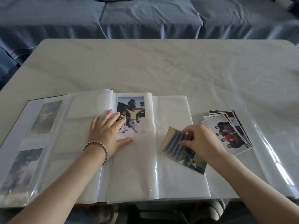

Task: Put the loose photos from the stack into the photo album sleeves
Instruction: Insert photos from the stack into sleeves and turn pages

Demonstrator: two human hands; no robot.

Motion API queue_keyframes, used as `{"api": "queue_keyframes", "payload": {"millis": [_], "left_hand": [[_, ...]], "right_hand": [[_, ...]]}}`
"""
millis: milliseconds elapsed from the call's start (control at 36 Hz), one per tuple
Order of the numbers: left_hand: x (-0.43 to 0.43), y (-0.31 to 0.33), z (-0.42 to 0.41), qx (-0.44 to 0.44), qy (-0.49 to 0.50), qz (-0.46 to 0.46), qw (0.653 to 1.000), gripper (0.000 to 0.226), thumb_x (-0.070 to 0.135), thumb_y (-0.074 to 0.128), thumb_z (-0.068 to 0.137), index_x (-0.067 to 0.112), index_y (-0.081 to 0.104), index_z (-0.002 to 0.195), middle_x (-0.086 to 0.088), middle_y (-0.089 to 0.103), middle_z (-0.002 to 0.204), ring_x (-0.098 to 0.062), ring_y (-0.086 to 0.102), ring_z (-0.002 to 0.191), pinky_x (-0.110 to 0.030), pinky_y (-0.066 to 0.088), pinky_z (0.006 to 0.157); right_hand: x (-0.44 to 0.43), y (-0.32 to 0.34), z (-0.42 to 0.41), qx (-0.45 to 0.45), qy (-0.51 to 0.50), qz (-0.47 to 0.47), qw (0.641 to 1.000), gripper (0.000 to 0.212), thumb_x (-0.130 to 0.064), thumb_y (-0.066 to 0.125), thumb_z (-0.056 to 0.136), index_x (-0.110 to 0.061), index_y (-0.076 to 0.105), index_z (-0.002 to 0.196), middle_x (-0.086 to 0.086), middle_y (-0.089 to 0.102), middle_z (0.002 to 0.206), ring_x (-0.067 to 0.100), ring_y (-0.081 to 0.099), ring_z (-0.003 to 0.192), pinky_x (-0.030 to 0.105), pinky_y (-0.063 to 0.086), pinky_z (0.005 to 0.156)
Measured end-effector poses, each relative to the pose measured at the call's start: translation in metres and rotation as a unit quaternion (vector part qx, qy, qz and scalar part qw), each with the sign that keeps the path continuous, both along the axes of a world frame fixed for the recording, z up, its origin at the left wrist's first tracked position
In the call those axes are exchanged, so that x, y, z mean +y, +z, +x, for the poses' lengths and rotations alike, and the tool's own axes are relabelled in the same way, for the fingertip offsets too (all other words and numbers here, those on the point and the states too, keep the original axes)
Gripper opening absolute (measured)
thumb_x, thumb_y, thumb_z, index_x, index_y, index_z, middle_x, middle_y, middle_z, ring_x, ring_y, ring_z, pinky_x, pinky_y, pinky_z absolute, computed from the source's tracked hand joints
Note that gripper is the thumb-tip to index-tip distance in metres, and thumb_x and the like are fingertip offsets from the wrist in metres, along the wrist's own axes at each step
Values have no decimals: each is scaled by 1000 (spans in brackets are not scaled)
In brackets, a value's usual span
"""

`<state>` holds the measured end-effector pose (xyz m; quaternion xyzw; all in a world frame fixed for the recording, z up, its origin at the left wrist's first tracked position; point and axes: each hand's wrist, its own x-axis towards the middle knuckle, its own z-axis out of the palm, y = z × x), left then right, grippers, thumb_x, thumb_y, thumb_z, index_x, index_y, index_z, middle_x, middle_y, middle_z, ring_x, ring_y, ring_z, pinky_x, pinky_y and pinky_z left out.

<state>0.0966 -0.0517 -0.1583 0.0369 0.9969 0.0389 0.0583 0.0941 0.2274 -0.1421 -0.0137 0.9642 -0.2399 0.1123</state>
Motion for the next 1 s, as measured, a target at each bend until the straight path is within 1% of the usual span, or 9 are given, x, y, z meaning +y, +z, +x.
{"api": "queue_keyframes", "payload": {"millis": [83,139,361,472,556,722,806,889,1000], "left_hand": [[0,0,-1,-5,0,2,1000,79,77,35,76,38,24,144,14,6,156,-4,-10,142,-32,-15,107],[1,1,-2,-14,3,10,1000,94,91,23,66,39,23,144,15,6,156,-4,-10,142,-31,-15,107],[-1,0,1,-11,-6,7,1000,75,73,37,81,38,21,145,14,3,157,-5,-13,142,-34,-17,108],[-1,0,0,-12,-4,14,1000,74,71,40,81,38,23,145,14,5,157,-5,-13,142,-35,-16,108],[-1,-1,-1,-14,-4,8,1000,75,73,36,80,38,22,145,14,4,157,-5,-13,142,-35,-16,108],[-2,-2,-1,-14,-5,-2,1000,75,73,36,80,38,22,145,14,4,157,-6,-13,142,-36,-15,109],[-2,-2,-1,-9,-6,-2,1000,74,72,37,81,37,23,144,13,5,157,-7,-12,143,-37,-14,109],[-2,-2,-1,-8,-7,-3,1000,74,72,37,81,37,24,144,13,6,157,-7,-11,143,-37,-13,110],[-2,-3,-2,-11,-7,-8,1000,74,72,36,81,37,23,144,13,5,157,-8,-12,143,-37,-13,109]], "right_hand": [[6,6,-1,14,-19,-65,998,7,-22,76,77,-17,74,81,-14,61,65,2,58,62,8,40,50],[10,13,-2,50,-58,-99,992,6,-19,79,72,-16,75,75,-18,59,57,-3,54,51,5,38,50],[6,27,14,106,-105,-251,956,11,-17,70,81,-25,73,73,-23,63,54,-6,57,47,6,38,44],[-8,20,26,118,-85,-220,965,24,-26,55,91,-28,59,68,-16,63,52,-3,60,54,10,42,43],[-16,14,33,146,-78,-194,967,15,-25,49,95,-22,56,82,-11,62,63,0,59,54,10,40,42],[-32,10,39,223,-89,-167,956,13,-15,51,94,-8,61,99,-11,50,50,0,55,50,8,36,44],[-38,10,39,246,-86,-162,952,16,-11,53,93,-2,63,101,-1,55,53,11,49,44,19,40,47],[-44,9,40,256,-77,-165,950,16,-10,52,93,-1,63,101,7,61,56,27,58,50,36,46,46],[-46,9,40,265,-80,-164,947,18,-8,52,93,2,63,104,7,60,56,26,59,51,37,47,43]]}}
